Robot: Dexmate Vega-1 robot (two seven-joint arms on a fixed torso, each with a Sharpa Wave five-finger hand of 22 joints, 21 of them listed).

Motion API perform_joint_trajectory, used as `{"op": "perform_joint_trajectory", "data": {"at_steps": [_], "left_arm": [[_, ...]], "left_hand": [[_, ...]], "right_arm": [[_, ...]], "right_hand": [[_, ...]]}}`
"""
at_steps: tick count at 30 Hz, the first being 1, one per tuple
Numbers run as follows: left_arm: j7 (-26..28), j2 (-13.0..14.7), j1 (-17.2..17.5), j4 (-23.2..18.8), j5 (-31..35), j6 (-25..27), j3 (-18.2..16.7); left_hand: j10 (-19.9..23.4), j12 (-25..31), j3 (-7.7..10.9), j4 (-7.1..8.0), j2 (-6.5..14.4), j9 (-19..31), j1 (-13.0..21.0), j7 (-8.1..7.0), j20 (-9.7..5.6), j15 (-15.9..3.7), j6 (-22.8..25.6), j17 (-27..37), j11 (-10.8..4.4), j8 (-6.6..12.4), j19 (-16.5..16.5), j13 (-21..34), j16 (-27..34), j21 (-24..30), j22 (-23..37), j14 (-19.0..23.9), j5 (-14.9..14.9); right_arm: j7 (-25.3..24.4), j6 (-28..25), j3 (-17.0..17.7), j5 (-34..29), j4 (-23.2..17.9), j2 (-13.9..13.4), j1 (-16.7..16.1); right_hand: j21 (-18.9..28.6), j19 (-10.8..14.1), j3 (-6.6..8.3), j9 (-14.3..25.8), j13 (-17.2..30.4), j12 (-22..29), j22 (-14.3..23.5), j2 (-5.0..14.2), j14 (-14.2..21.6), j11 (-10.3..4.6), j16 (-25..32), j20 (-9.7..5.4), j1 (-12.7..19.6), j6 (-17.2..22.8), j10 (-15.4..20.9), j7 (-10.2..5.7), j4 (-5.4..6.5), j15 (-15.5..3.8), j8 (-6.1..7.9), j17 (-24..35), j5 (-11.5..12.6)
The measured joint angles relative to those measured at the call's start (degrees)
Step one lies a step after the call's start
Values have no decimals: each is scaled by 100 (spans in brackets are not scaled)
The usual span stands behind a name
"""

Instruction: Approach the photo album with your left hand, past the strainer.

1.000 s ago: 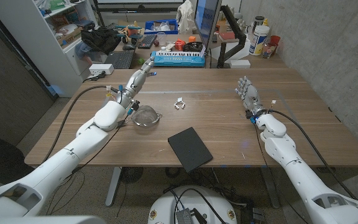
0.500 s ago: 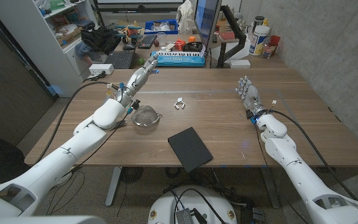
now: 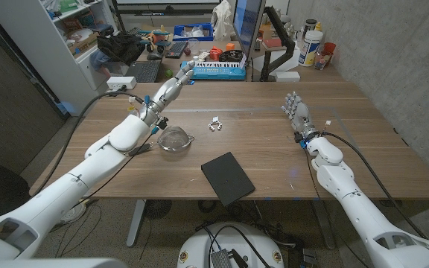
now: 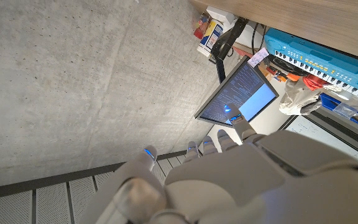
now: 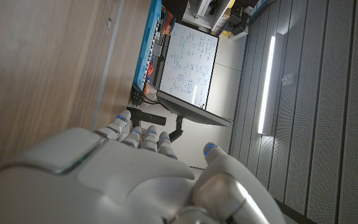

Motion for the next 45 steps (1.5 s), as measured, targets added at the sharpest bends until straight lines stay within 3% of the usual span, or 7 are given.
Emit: {"op": "perform_joint_trajectory", "data": {"at_steps": [45], "left_arm": [[-278, 387, 59, -709, 958, -626, -196]], "left_hand": [[5, 0, 0, -47, 37, 0, 68, -154, 0, 0, 10, 1, -102, 0, 0, 0, 0, -45, 1, 0, 43]], "right_arm": [[-9, 116, -43, -12, 74, 64, 4]], "right_hand": [[-44, 0, -30, 0, 0, 0, -1, 0, 0, 0, 0, 0, 0, 0, 0, 0, 17, 0, 0, 0, 0]]}}
